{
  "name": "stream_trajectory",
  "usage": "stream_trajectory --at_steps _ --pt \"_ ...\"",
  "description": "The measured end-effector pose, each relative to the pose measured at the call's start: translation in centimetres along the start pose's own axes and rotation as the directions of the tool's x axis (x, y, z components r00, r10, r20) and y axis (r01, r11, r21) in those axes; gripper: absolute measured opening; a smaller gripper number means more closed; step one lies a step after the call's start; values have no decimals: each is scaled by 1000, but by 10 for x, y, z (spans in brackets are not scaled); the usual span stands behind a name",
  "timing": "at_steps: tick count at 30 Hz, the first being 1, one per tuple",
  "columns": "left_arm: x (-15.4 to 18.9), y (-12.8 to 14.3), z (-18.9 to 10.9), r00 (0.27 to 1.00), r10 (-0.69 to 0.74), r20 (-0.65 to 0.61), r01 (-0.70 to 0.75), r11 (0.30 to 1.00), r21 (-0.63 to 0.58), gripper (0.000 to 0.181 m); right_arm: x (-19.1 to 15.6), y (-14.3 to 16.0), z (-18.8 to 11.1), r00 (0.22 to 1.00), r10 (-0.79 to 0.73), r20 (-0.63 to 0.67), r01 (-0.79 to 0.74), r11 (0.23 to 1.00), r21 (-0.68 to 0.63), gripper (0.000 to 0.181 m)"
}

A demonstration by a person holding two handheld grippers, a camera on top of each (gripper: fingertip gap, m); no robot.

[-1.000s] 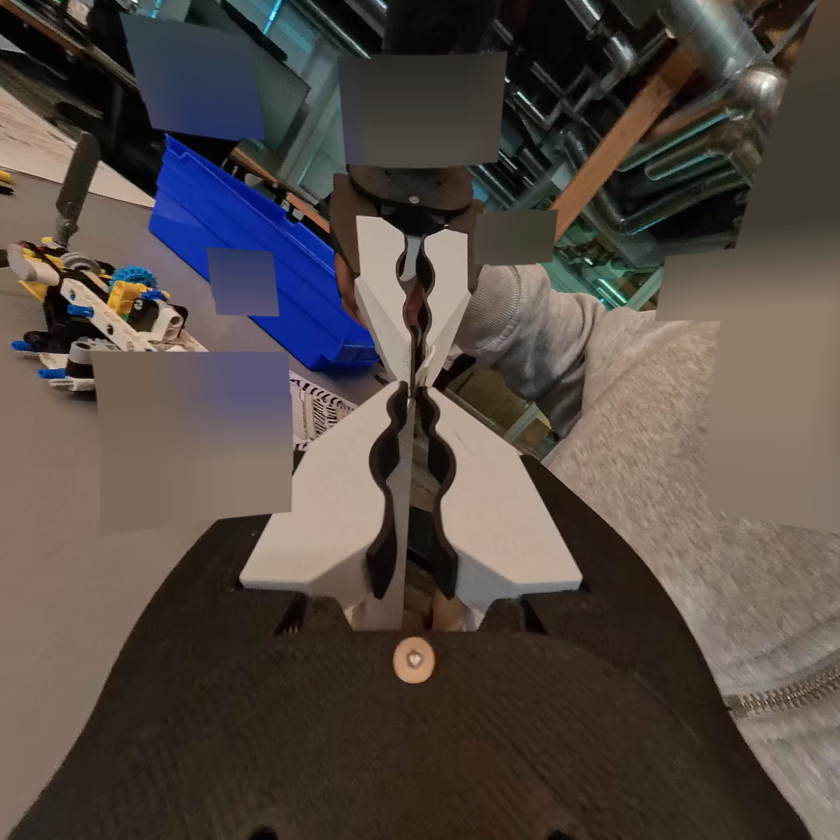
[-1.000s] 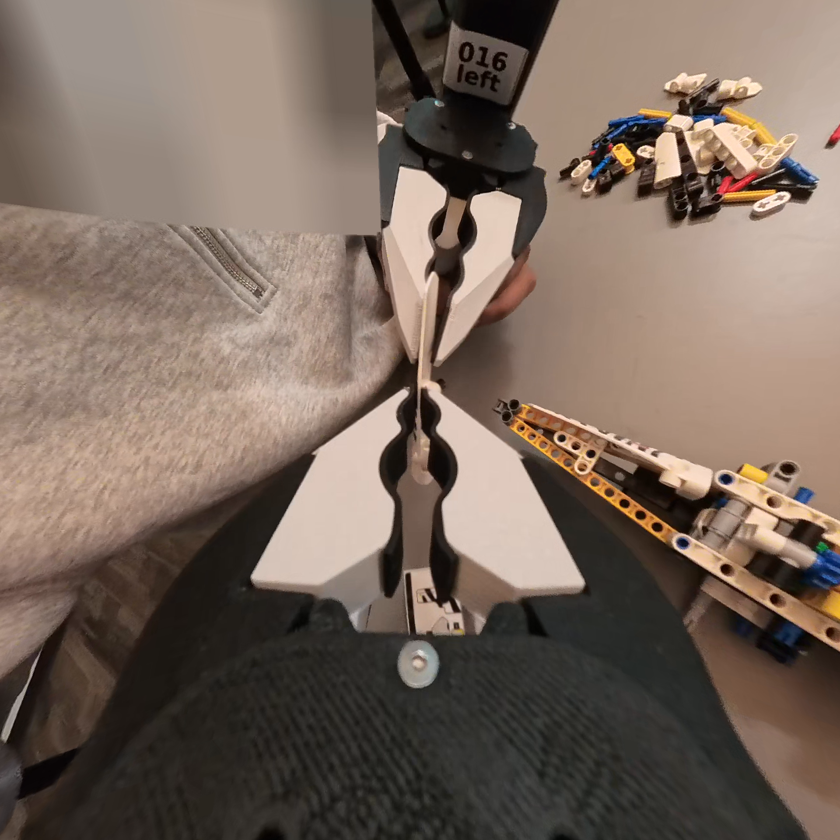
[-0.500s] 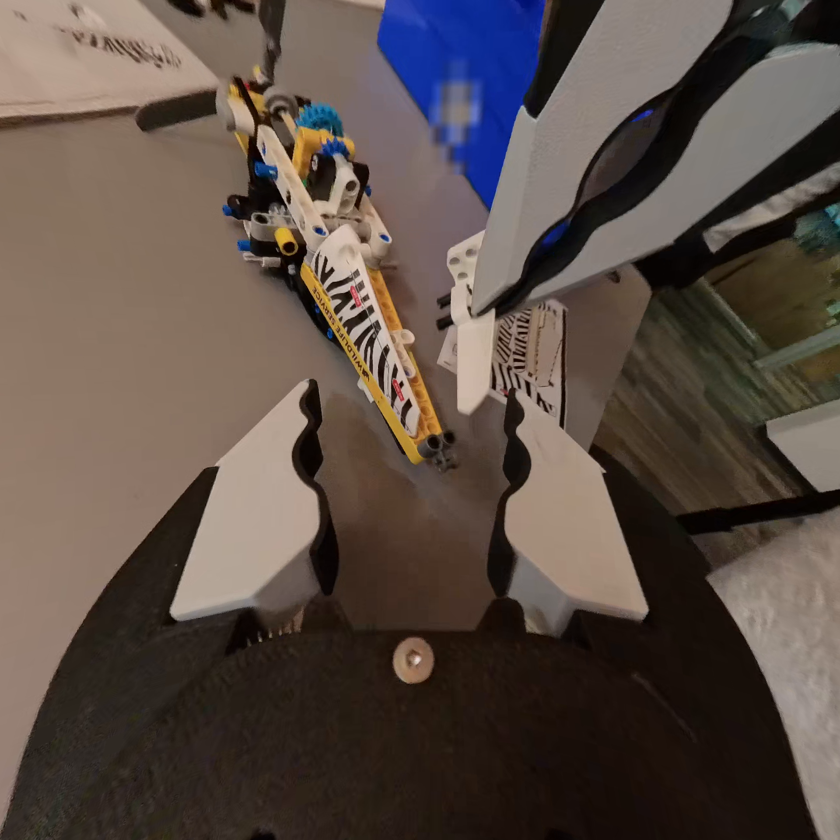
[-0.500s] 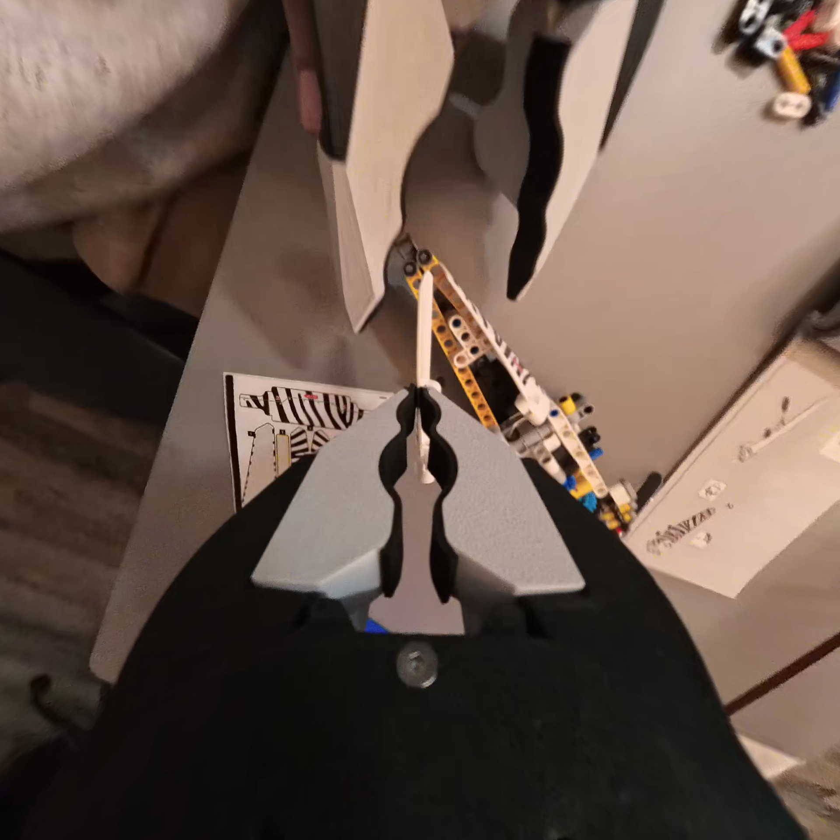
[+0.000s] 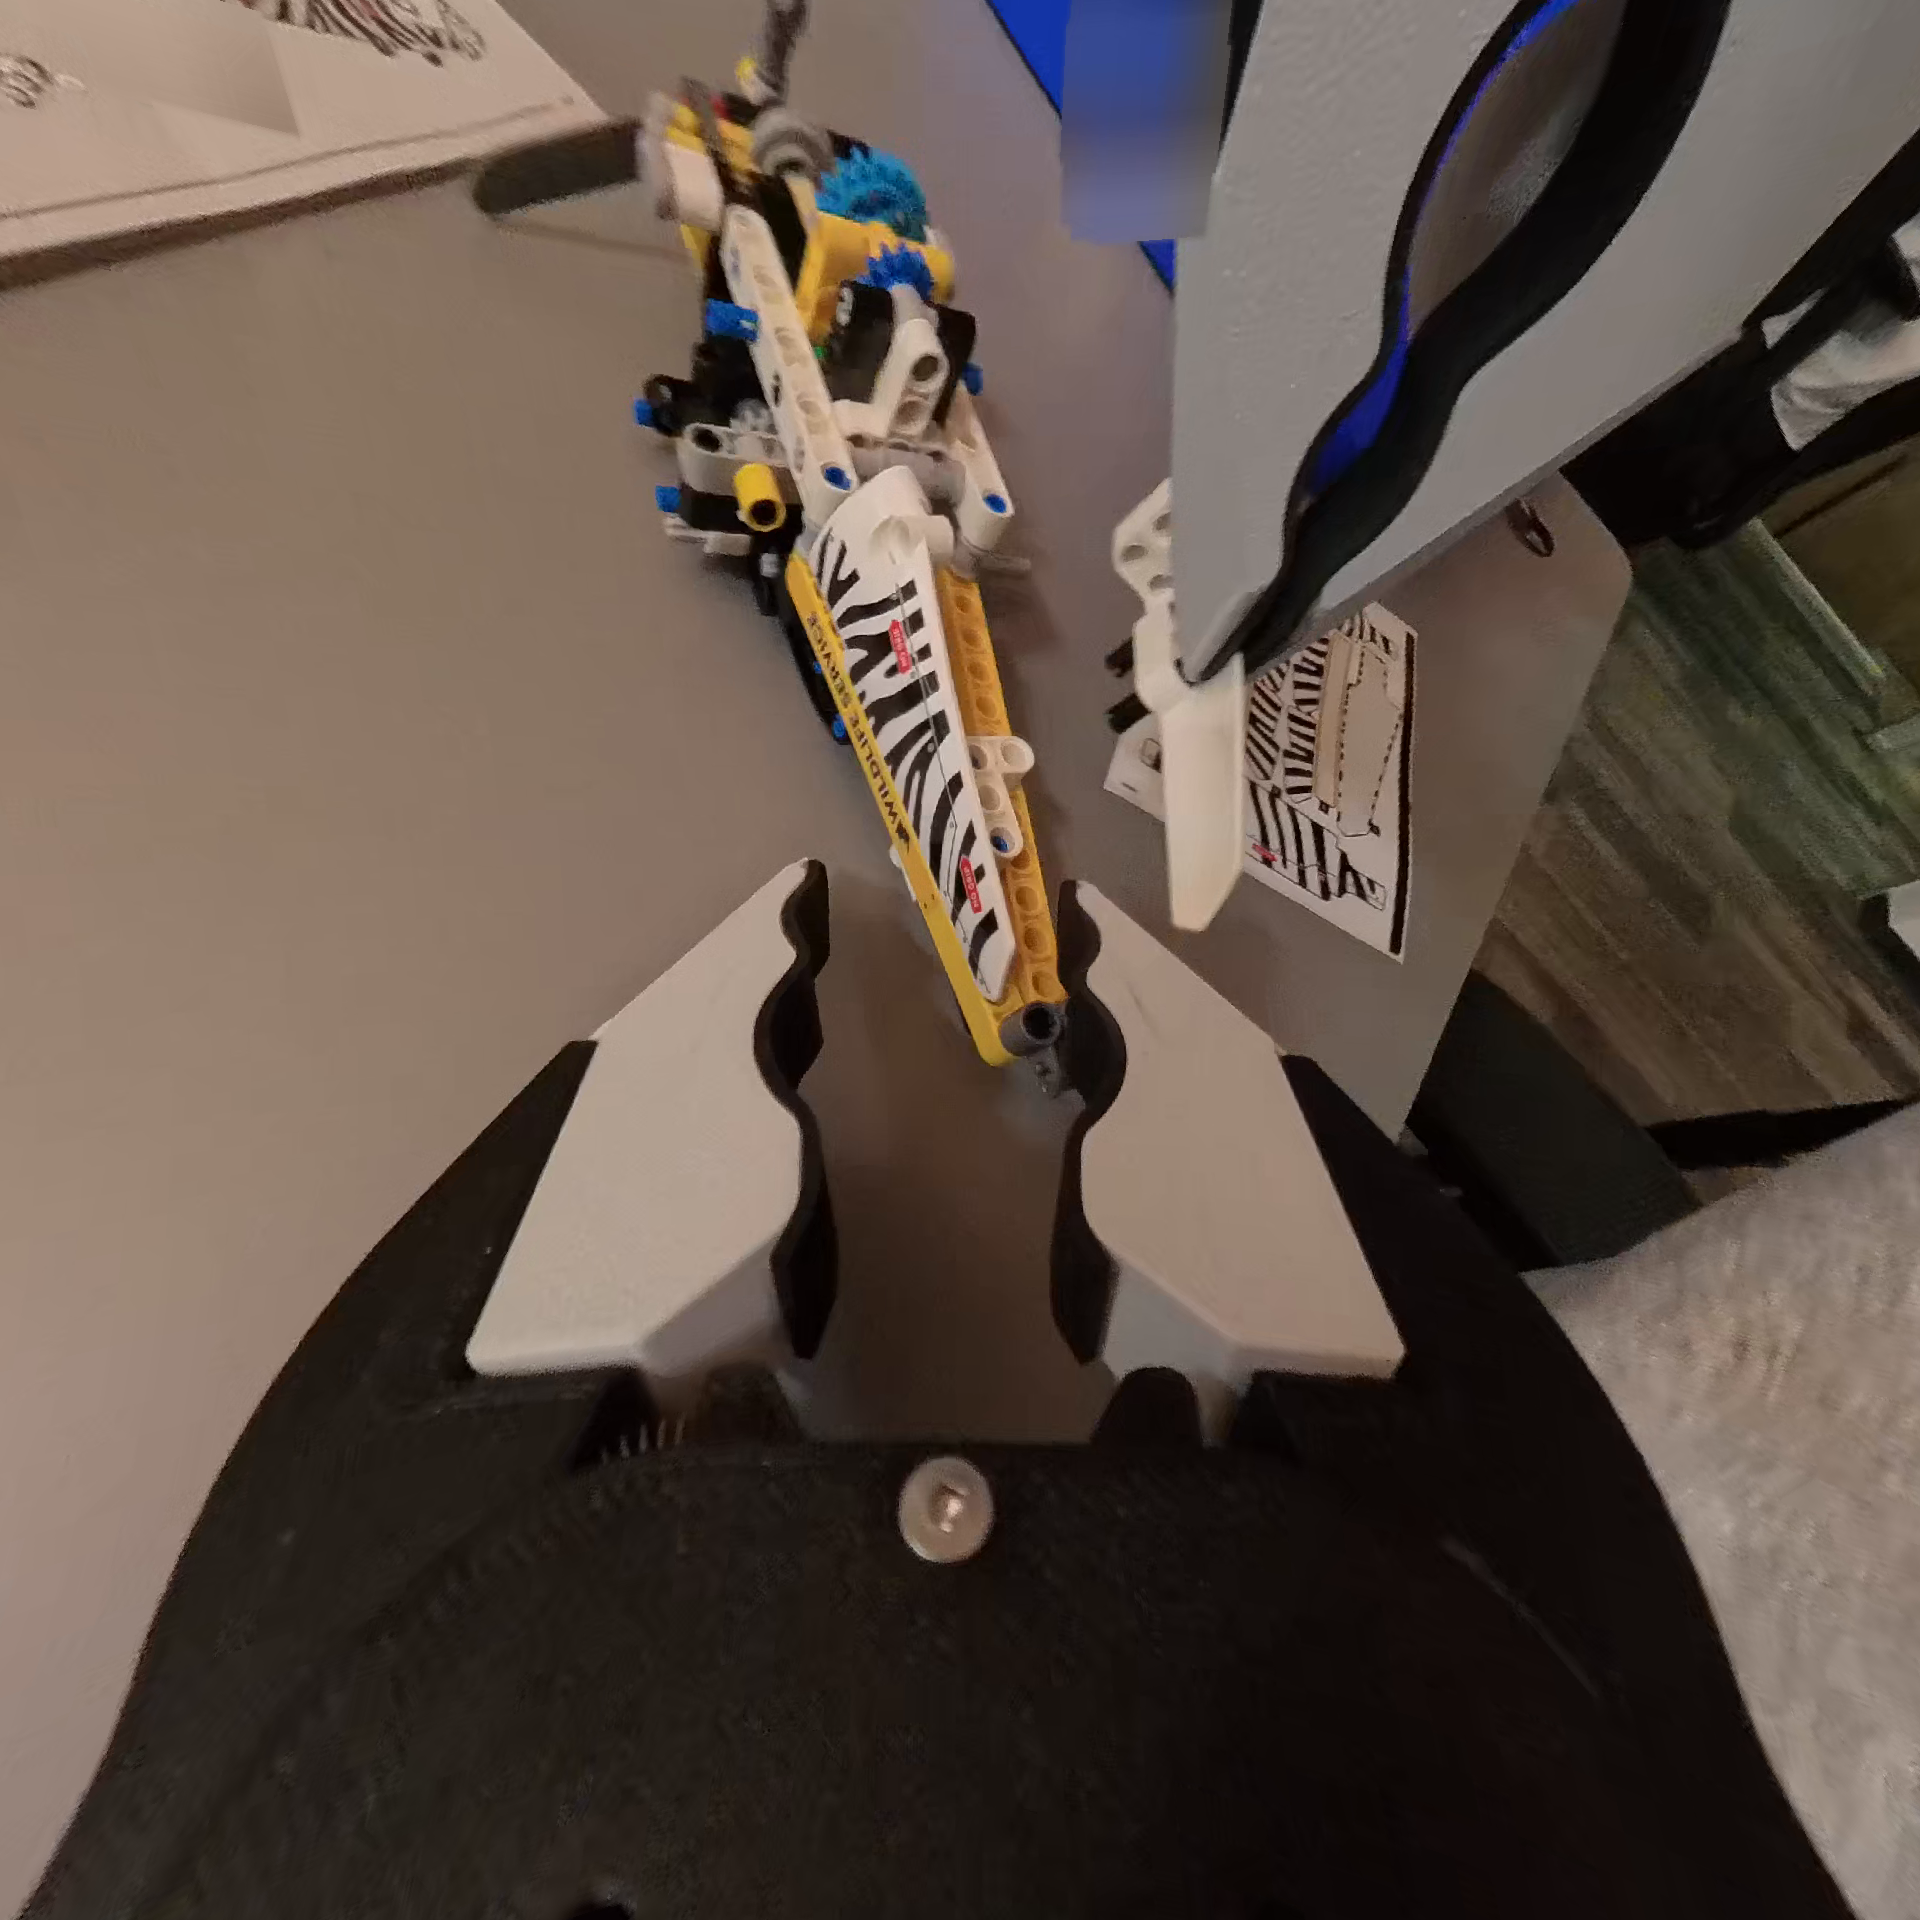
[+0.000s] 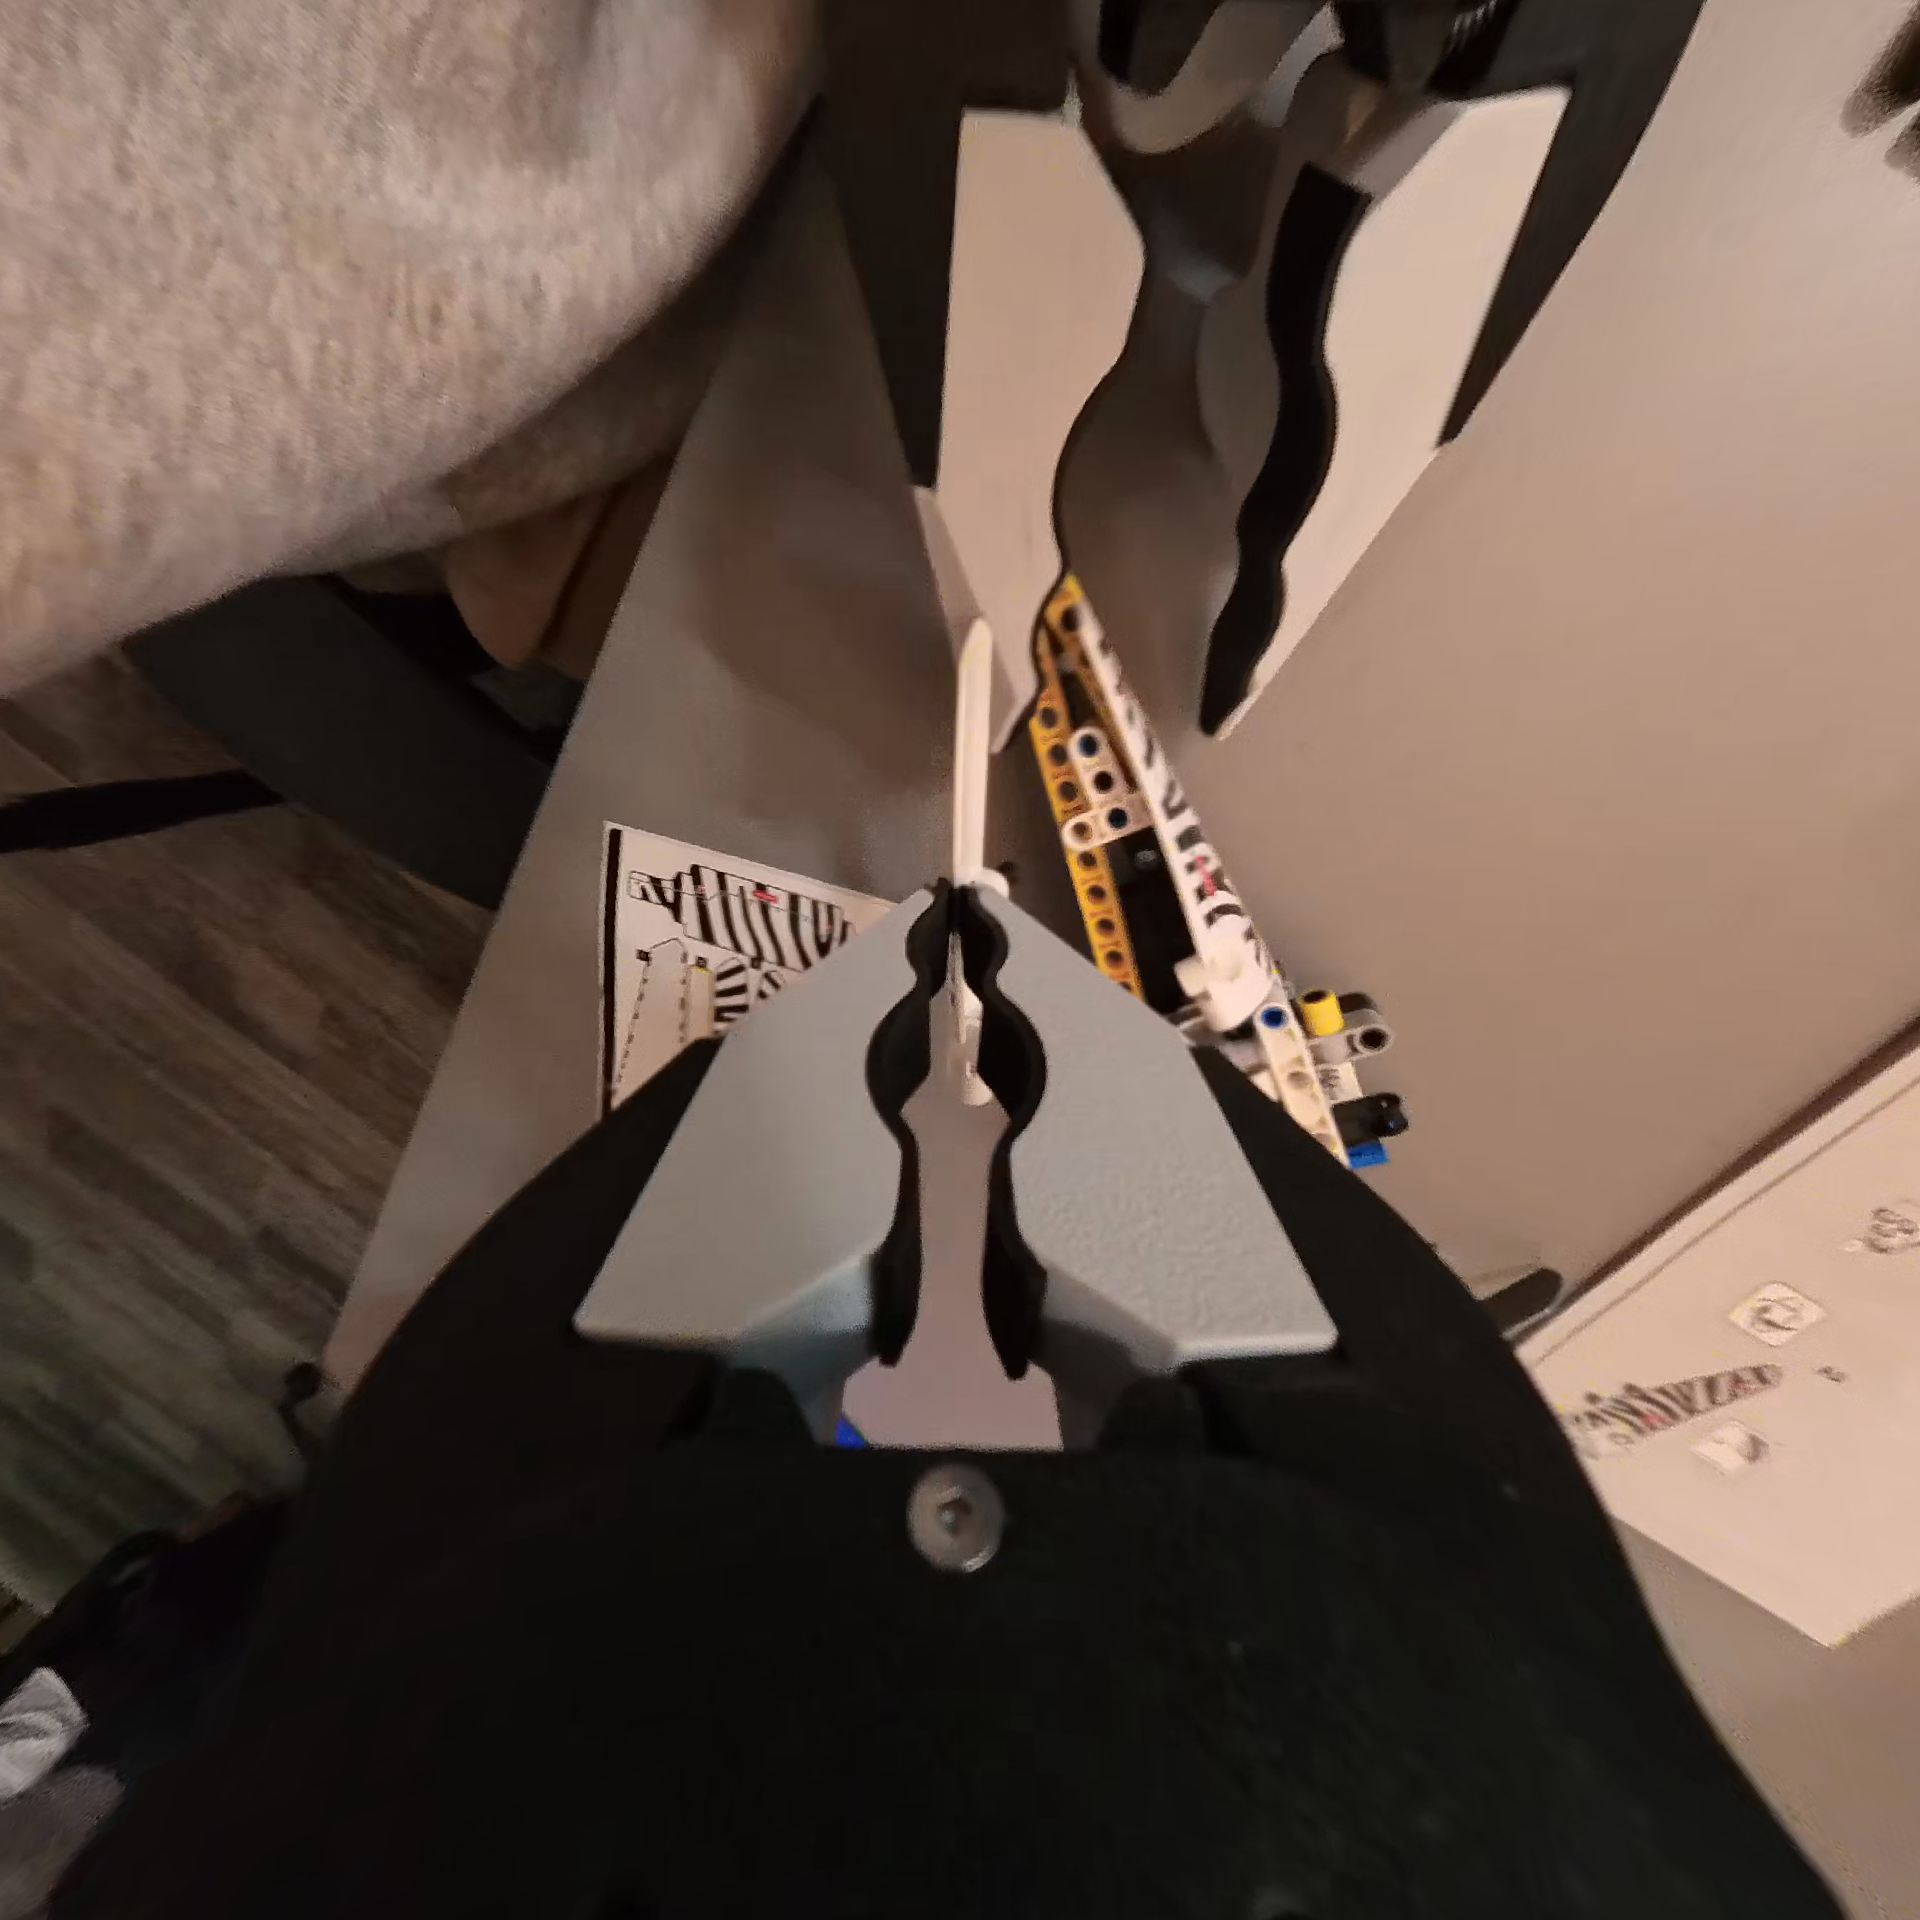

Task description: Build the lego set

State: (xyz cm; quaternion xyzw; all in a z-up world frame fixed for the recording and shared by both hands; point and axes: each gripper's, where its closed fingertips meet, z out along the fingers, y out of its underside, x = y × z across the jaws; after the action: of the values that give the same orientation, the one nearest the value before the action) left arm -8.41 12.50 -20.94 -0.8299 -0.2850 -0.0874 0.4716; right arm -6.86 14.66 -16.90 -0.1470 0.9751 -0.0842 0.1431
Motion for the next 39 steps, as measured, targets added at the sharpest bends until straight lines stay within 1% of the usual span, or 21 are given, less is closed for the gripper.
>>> stream_trajectory --at_steps 1,6,8,10,11,12,14,15,17,19,21,22,25,28,31,34,39 --pt "-3 -1 -2 1000 7 14 -7 1000 7 42 0 1 -1 1000 13 6 -13 1000 3 0" --pt "-31 -2 -20 992 38 123 -41 999 18 42 1 2 -5 999 37 -37 -37 999 19 0" --pt "-47 -5 -31 988 2 153 -9 999 47 41 6 0 -8 996 65 -66 -62 997 42 0" --pt "-62 -11 -42 984 -41 172 24 995 99 42 13 -4 -12 986 153 -66 -147 986 84 0" --pt "-67 -14 -47 983 -51 177 30 992 119 43 14 -7 -15 975 218 -29 -213 970 116 0" --pt "-67 -17 -49 985 -52 163 29 990 136 44 15 -11 -19 959 281 37 -284 947 153 0" --pt "-57 -25 -50 996 -24 81 8 983 184 52 19 -20 -27 908 377 184 -413 879 236 0" --pt "-51 -27 -48 999 -3 45 -5 982 190 55 24 -23 -32 890 396 224 -448 849 279 0" --pt "-45 -24 -39 999 44 22 -46 989 139 62 36 -25 -38 880 401 255 -471 810 350 0" --pt "-47 -24 -30 993 102 63 -107 990 88 65 43 -25 -40 871 403 282 -486 793 368 0" --pt "-51 -24 -23 979 169 115 -174 984 39 65 48 -22 -33 877 395 272 -472 812 344 0" --pt "-52 -23 -19 973 194 122 -197 980 13 64 49 -21 -30 881 388 269 -463 822 331 0" --pt "-53 -18 -8 971 222 91 -217 974 -64 57 54 -21 -21 879 377 292 -460 834 306 0" --pt "-55 -12 -1 977 205 57 -197 973 -122 47 59 -18 -15 870 391 300 -470 841 269 0" --pt "-55 -12 0 985 173 17 -170 977 -130 37 60 -16 -11 872 395 289 -467 849 249 0" --pt "-52 -11 1 988 150 -26 -152 979 -134 35 61 -14 -9 886 398 239 -449 866 219 0" --pt "-49 -10 3 988 147 -56 -153 977 -145 31 60 -12 -3 899 413 144 -428 899 95 0"
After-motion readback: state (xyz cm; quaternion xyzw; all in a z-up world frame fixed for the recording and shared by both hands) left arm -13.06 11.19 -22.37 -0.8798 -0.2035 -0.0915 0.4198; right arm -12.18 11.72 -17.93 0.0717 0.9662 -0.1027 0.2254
